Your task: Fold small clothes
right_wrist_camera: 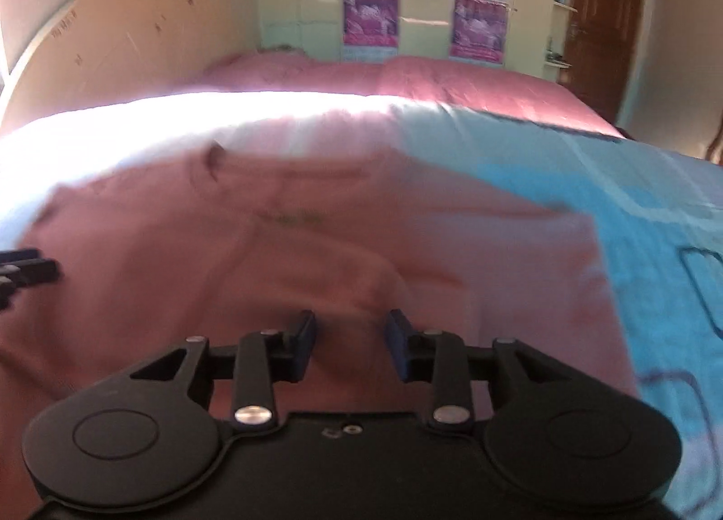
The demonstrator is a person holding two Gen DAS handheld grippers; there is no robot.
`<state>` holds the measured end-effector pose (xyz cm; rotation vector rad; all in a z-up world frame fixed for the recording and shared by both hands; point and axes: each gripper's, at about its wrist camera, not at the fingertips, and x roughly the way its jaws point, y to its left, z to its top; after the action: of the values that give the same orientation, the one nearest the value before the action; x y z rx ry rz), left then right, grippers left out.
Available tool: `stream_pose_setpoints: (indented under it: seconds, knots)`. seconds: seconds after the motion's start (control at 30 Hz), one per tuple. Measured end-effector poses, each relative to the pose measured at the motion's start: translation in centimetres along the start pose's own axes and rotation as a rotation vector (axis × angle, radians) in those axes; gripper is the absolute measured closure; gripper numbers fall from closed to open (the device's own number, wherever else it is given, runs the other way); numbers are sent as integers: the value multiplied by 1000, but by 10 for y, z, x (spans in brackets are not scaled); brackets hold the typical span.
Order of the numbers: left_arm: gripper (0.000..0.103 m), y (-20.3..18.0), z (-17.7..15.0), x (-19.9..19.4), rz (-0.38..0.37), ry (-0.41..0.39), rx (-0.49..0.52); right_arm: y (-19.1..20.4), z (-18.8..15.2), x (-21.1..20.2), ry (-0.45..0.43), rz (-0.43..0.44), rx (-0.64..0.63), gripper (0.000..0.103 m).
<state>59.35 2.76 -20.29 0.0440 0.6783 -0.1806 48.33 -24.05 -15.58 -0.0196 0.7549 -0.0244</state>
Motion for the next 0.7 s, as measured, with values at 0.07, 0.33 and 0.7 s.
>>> stream_pose_setpoints:
  seconds: [0.07,0.33,0.7]
  knots:
    - [69,16,-12,-9,47,5,1,-18,-7,-8,-13,-30,53,68]
    - [69,14,-32,-47,97,18,-37,10,-14,-42,-53,19,13,68]
    - [66,4,-30,-51,129,55,-3,8,-18,-30,26,9,21,61]
